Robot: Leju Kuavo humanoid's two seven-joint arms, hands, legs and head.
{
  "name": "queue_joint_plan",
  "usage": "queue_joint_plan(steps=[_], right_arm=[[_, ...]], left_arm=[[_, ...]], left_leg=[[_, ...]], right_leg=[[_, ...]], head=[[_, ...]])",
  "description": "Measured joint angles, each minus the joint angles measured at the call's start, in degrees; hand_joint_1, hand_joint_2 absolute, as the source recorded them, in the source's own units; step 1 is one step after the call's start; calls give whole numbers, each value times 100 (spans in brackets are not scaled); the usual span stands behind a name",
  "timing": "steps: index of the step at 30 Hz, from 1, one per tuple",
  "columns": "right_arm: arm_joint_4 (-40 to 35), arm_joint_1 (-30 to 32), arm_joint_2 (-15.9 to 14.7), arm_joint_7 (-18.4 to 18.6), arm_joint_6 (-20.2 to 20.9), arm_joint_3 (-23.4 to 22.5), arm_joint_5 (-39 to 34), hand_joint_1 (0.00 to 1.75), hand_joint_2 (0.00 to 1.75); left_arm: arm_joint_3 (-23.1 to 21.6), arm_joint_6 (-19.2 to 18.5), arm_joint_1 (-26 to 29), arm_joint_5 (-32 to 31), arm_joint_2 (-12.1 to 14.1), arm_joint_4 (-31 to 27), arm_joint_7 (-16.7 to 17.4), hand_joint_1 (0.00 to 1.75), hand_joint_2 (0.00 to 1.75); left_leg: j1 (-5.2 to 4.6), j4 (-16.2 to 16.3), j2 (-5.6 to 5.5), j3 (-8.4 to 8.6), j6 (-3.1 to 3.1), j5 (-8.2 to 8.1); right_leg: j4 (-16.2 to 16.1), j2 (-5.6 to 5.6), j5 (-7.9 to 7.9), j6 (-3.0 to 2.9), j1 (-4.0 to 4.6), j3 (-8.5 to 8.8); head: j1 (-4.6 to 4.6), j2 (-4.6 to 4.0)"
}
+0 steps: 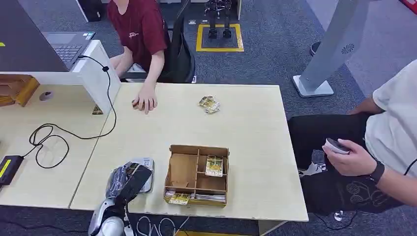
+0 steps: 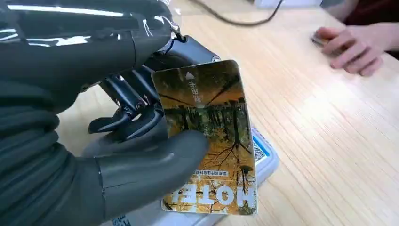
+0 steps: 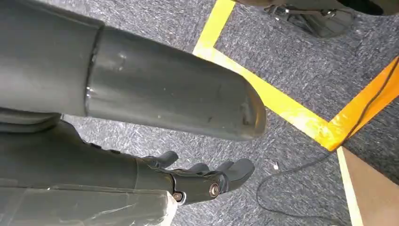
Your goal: Pass the card to the sensor for recognition and then transmit it.
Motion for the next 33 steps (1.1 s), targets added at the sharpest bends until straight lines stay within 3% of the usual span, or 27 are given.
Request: queue_joint_plan(steps=[4,9,15,20,23,26,33], right_arm=[[-2,33,0,-22,-2,2,0,0,0],[15,29,-2,-68,-28,26,0,0,0],[79,5,-11,-57,-35,153,0,0,0],[179,-44,-35,-22,-46,277,0,0,0],[247,-86,-66,18,-61,354,0,0,0],[308,-141,-83,53,-61,442,-2,0,0],[393,-171,-105,57,-87,524,-4,0,0]], left_arm=[[0,-26,80,1298,28,-664,-506,175,175],[0,465,-140,1557,116,-1227,-954,175,175],[0,1323,-290,1082,120,-1394,-1464,175,175],[0,1737,-373,664,140,-1379,-1516,175,175],[0,2015,-504,101,201,-1243,-1383,175,175],[0,2094,-668,-211,278,-1065,-1275,175,175],[0,2122,-797,-292,352,-860,-1284,175,175]], left_leg=[[0,1,0,-15,0,1],[0,1,0,-16,0,0],[1,1,1,-21,0,0],[1,1,2,-23,0,0],[1,1,1,-25,0,0],[1,1,4,-24,0,0],[1,2,4,-28,0,0]], right_leg=[[0,1,0,0,0,-15],[0,2,1,-1,0,-19],[0,3,0,-1,1,-25],[0,4,0,-1,0,-28],[0,4,0,-1,0,-28],[0,6,2,-2,0,-29],[0,7,2,-2,1,-36]], head=[[0,0],[0,0],[0,0],[-2,0],[-2,0],[-2,0],[-2,0]])
